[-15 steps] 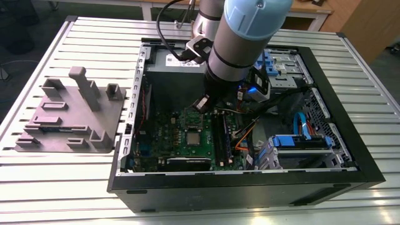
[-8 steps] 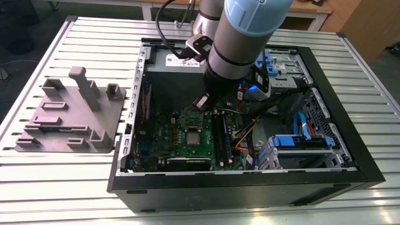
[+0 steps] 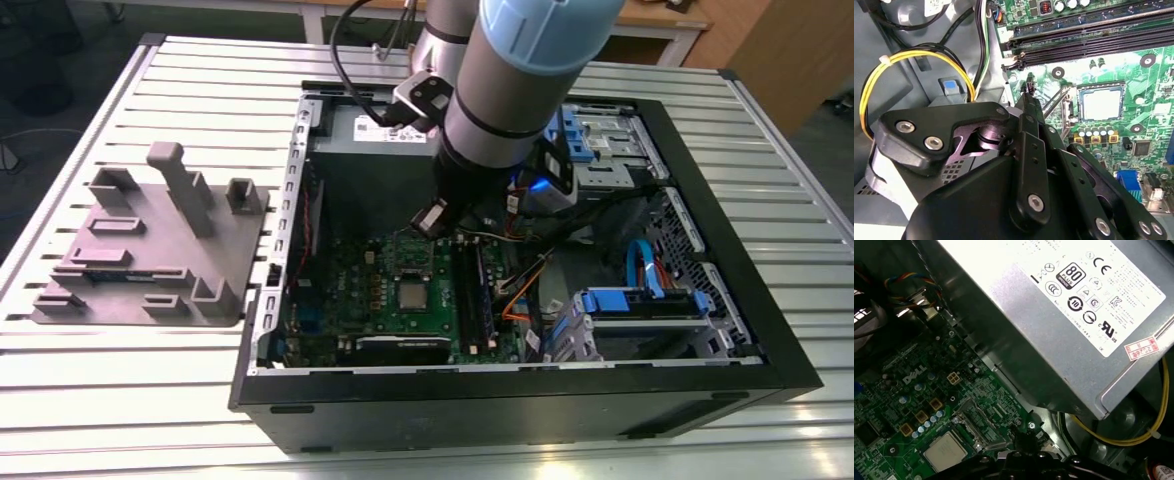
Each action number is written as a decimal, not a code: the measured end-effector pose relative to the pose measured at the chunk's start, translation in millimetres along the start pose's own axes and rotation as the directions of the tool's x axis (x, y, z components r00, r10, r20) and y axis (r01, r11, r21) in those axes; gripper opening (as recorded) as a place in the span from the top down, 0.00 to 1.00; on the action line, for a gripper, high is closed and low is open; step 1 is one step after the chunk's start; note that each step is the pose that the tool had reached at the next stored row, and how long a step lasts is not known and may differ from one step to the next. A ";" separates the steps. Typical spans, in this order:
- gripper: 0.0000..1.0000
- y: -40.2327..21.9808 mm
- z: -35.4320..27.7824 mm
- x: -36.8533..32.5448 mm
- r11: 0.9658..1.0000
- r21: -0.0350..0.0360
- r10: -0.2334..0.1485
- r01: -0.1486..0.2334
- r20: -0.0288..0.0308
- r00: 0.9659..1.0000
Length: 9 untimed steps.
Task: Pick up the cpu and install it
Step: 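Close the cpu cover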
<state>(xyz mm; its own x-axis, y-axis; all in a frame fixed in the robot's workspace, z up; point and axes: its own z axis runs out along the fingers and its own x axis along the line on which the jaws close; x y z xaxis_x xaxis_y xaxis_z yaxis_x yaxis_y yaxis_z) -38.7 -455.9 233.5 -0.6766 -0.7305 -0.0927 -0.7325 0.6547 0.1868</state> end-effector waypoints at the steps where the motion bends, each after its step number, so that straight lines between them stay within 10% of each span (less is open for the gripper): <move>1: 0.90 0.0 -0.5 0.0 1.000 0.000 -0.003 0.003 -0.001 1.000; 9: 0.90 0.8 -3.2 -0.1 1.000 -0.003 -0.025 0.025 -0.005 1.000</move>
<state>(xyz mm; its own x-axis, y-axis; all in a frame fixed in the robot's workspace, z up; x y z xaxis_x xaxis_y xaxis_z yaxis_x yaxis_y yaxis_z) -38.9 -455.9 236.7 -0.6576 -0.7476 -0.0928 -0.7490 0.6357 0.1869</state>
